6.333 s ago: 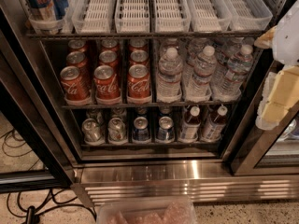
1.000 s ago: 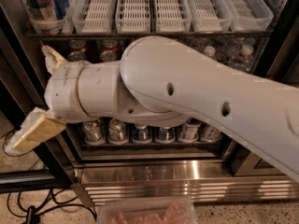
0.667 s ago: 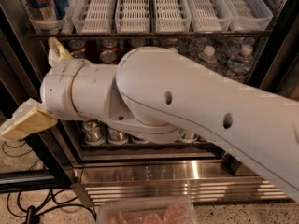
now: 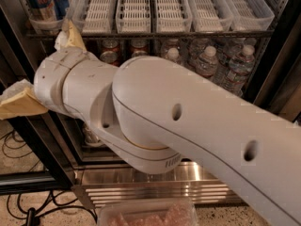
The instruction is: Pick redbull can from top shelf of fridge
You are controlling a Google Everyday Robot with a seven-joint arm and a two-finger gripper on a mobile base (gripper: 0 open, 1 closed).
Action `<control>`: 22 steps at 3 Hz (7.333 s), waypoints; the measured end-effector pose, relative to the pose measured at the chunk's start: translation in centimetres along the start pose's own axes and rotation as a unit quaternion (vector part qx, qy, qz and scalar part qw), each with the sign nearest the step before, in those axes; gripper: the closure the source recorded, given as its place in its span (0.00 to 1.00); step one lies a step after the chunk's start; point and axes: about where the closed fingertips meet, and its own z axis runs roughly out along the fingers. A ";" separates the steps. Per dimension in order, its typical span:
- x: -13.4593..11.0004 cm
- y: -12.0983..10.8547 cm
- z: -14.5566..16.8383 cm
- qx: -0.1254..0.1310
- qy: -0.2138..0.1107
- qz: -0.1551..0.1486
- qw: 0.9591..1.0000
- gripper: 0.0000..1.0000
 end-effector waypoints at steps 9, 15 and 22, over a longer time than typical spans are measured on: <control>-1.3 -7.4 6.0 0.155 -0.061 -0.013 0.986 0.00; -1.6 -10.4 7.9 0.212 -0.049 -0.046 0.975 0.25; -0.9 -12.1 9.8 0.224 -0.036 -0.027 0.973 0.59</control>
Offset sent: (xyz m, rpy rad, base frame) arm 0.0198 0.0018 0.0024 0.0492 -0.0338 -0.0971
